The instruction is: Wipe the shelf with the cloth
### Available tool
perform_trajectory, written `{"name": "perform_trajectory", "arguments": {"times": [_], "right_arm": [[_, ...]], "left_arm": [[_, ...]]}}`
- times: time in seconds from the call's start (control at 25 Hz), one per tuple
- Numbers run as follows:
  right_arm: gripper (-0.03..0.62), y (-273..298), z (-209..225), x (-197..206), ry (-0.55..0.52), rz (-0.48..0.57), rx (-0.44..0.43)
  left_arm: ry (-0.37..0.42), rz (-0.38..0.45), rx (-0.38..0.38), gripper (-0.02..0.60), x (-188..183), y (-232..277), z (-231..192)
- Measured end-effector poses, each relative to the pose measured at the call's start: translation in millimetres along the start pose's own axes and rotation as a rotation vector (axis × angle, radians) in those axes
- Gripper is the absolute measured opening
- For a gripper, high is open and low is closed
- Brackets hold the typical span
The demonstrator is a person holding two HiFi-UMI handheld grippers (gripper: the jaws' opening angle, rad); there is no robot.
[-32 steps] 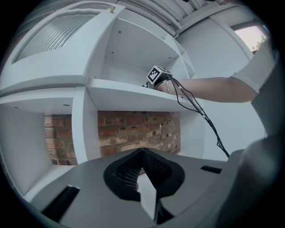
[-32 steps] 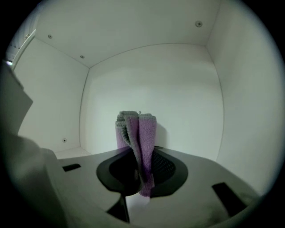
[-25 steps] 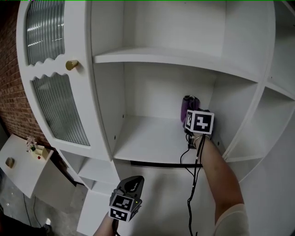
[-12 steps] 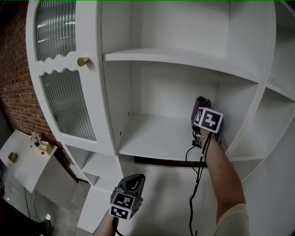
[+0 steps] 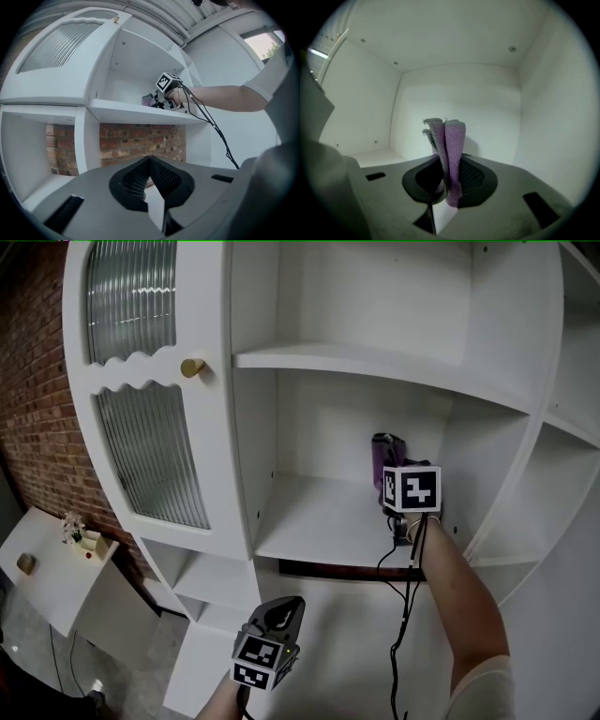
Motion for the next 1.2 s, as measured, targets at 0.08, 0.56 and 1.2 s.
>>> {"name": "perform_trajectory", "arguments": {"times": [0.08,0.56,1.2], "right_arm": [[0.077,4.2,-20.6,-4.7,-0.066,-0.001,-0.068],[0.078,38.4,-153.2,-19.1,-0.740,-0.035,-0.365],[0.069,73.0,-196.8,7.4,-0.823,-0.189,-0.467]], "left_arm": [[-0.021,0.009,0.006,0.014,-1.0,-4.5,-3.1],[-0.030,0.009,-0.064,0.014,6.5,-35.9,-41.9],[-0.081,-0.033,-0.060,0.014,29.1,-40.4,-75.8]]}}
Point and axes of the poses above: the fingertips, and each gripper's own axes: y forward along the fingers, z to its right, x out of its underside, the point moved 7 cm from there along -y, backward along the fingers, and after that the axes turned 9 degrees about z, right-handed, at the moved point
